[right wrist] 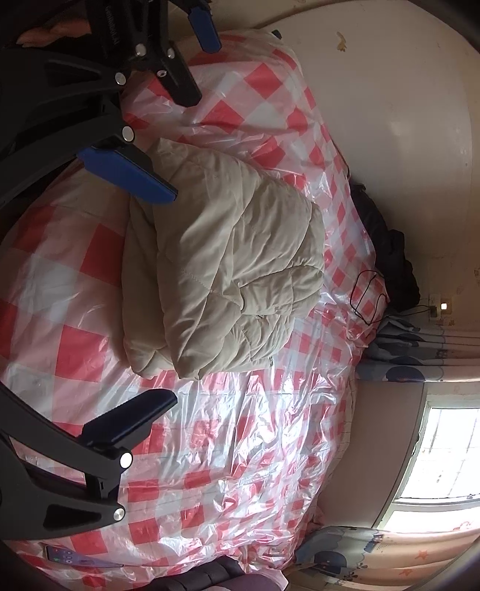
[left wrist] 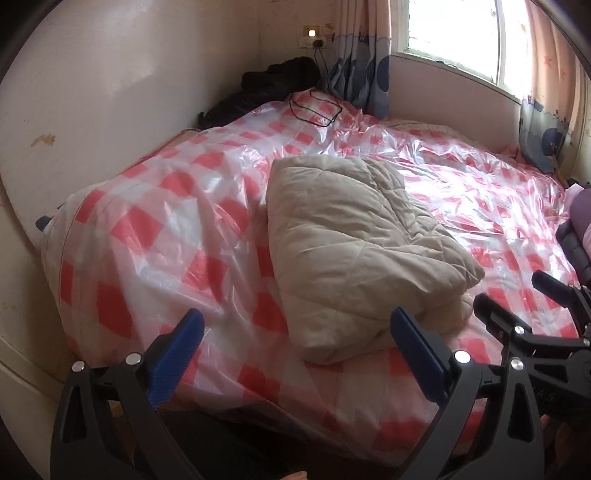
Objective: Fold large clothes
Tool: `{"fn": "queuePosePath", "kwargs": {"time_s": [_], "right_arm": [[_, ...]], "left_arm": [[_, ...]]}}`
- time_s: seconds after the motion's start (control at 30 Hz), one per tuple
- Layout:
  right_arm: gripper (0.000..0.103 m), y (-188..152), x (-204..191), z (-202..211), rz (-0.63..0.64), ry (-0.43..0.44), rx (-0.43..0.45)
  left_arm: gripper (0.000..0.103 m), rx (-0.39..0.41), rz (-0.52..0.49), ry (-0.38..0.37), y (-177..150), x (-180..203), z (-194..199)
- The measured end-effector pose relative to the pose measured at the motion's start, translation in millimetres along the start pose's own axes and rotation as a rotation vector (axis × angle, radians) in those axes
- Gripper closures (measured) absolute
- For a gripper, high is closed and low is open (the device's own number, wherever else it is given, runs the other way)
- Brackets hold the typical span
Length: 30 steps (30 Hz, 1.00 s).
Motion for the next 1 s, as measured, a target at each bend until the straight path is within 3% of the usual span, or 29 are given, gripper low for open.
{"fn": "queuePosePath", "kwargs": {"time_s": [0.4,0.6,1.0], "right_arm": [[0.006,2,-2,3,0.005,0.004,-0.001],[0.006,0,-2,4,0.004,0.001,-0.005],[0.006,-8,2,6,-0.006,0.004,-0.018]], "left_arm": [[0.006,0.027,0.040,-0.012,0,-1,9],[0.006,0.020,0.000,0.033,-1,1,12],[0.006,0.012,-0.001,-0.014,-2,9,16]]}}
Point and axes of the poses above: each gripper's, at about its wrist camera, not at the fingertips, and z roughly against the way its jaws point, x to its right, y to its top, the point moved 8 cm from there along -z, roughly the way its jaws point, and after that the axes turned 4 degrees about -z, right-handed, at the moved point
